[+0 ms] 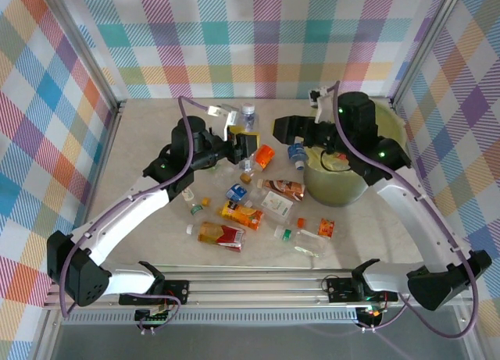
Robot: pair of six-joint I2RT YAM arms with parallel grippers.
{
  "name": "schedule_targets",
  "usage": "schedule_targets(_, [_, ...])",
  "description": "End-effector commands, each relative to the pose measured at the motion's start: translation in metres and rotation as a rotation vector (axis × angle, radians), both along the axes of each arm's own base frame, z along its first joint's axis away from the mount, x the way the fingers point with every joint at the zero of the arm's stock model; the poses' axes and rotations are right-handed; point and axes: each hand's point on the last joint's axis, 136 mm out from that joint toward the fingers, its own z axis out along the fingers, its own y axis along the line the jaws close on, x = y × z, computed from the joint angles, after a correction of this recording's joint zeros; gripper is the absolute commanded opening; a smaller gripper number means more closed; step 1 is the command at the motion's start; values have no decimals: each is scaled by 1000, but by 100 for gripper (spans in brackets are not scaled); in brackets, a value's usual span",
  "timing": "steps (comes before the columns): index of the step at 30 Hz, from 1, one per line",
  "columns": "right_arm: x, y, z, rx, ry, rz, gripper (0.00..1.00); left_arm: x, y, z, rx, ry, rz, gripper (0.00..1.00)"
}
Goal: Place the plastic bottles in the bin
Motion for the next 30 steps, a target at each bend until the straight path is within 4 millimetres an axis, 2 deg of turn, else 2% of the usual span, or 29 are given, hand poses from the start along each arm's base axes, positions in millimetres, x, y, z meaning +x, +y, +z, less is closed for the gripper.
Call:
schedule_targets(1, [-3,19,30,45,-100,90,94,-15,-19,11,-27,-55,-119,49])
schedule_targets(6, [-2,37,30,51,-109,157,92,-22,-28,12,-31,-50,-171,49])
schedule_targets(10, [1,48,27,57,-101,192,86,-26,-33,12,-28,-51,-212,49])
schedule_targets(19, [12,58,20,47,-81,206,73,-33,-40,7,0,-60,-267,49])
schedule_targets(28, [16,60,20,41,-87,203,48,-38,-43,0,31,-57,-308,50])
schedule_targets(30, [16,60,20,41,-84,204,37,-38,-44,0,31,-53,-310,50])
